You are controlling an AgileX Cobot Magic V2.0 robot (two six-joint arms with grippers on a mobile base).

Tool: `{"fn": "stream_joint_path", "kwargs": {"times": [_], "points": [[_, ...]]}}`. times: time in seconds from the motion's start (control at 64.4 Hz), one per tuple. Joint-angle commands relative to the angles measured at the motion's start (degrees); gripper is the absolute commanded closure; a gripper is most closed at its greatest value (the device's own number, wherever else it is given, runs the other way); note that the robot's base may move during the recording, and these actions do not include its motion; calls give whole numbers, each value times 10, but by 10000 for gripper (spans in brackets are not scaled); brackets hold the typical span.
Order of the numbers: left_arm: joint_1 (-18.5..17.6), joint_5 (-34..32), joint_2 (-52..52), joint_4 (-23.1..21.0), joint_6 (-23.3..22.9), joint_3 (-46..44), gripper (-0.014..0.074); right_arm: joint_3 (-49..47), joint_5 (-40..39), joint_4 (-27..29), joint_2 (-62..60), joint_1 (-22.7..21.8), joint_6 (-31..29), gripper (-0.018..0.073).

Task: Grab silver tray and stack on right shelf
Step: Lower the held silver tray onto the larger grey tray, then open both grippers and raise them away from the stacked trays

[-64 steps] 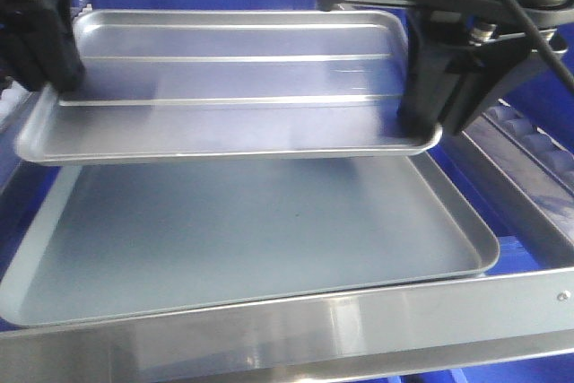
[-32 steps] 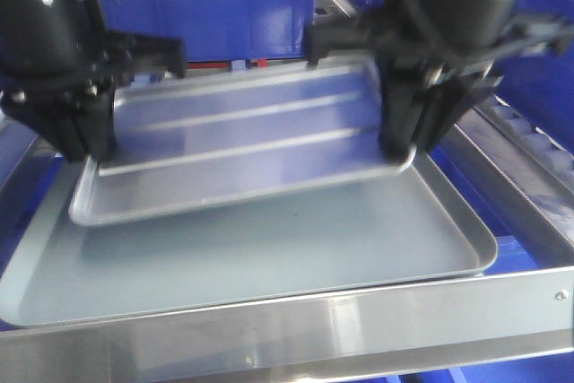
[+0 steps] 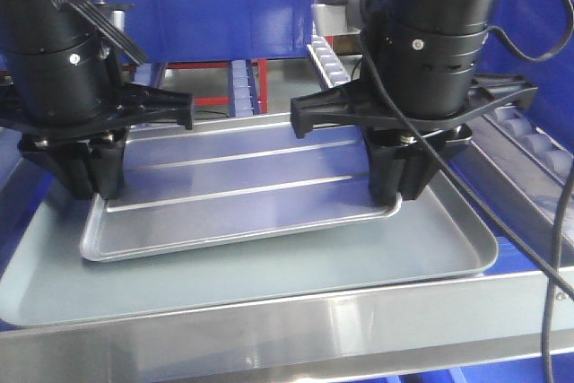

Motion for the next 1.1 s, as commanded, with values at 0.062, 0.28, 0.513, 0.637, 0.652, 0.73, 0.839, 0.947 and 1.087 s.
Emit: {"fn": "stream_joint_path", "kwargs": {"times": [0.062,0.28,0.513,0.637,0.652,0.73,0.839,0.947,1.087], "points": [[0,-4,-22,22,4,-14,264,-19,-7,-21,-27,-1,-14,218],[0,40,-22,22,4,-26,80,-21,8,-21,-27,-1,-14,-72],[-16,115,-45,46,6,-75,80,-50,30,-24,-63,-1,-14,-10],[-43,147,-93,83,6,-76,106,-53,29,-36,-113,-1,-14,123],[-44,151,-96,85,6,-75,115,-53,30,-37,-120,-1,-14,135],[-66,164,-135,101,6,-65,188,-50,31,-49,-155,-1,-14,288],[-101,154,-195,110,6,-39,359,-32,24,-58,-204,-1,-14,515],[-139,131,-250,121,6,-3,566,10,-2,-65,-254,-1,-14,500],[-185,87,-310,142,6,65,678,103,-59,-74,-326,-1,-14,506]]}}
